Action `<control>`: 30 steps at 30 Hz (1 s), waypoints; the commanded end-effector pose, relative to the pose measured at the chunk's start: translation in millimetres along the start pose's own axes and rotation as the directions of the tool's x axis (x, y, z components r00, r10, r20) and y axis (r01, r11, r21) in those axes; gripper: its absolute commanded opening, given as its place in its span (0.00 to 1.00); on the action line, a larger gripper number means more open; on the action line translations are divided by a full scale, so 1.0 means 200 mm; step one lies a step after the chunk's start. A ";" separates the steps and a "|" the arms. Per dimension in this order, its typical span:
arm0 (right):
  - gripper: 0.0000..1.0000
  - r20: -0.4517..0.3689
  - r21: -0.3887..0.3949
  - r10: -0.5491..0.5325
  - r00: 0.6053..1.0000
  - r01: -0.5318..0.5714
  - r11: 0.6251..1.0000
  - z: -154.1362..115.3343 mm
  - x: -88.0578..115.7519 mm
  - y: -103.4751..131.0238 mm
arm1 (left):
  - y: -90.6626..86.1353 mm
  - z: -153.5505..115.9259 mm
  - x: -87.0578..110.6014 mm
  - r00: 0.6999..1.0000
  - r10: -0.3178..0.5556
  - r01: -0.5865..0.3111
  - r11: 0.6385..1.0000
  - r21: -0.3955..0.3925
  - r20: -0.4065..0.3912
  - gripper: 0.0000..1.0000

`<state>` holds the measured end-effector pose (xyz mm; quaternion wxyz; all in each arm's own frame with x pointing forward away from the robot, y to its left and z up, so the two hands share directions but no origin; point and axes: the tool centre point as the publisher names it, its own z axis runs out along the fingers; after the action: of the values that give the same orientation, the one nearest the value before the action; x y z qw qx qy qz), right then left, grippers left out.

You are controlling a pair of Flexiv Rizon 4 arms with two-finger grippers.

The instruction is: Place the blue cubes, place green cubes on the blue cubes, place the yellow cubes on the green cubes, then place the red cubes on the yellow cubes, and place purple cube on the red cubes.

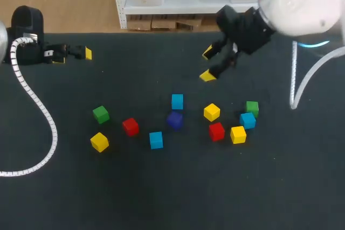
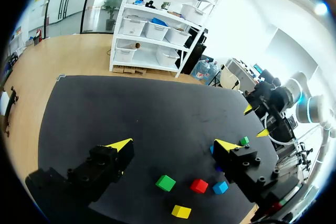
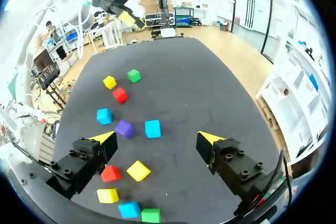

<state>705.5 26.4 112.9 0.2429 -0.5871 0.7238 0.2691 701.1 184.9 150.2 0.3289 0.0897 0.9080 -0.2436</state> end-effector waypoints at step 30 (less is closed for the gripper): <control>1.00 -0.078 0.029 -0.054 0.995 0.057 0.998 -0.36 0.02 0.06 | 0.00 0.00 0.00 1.000 0.000 0.000 1.000 0.000 0.000 1.00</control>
<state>688.5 -27.8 165.2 0.2238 -0.6077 0.7268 0.2289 701.1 184.8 150.2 0.3289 0.0897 0.9080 -0.2436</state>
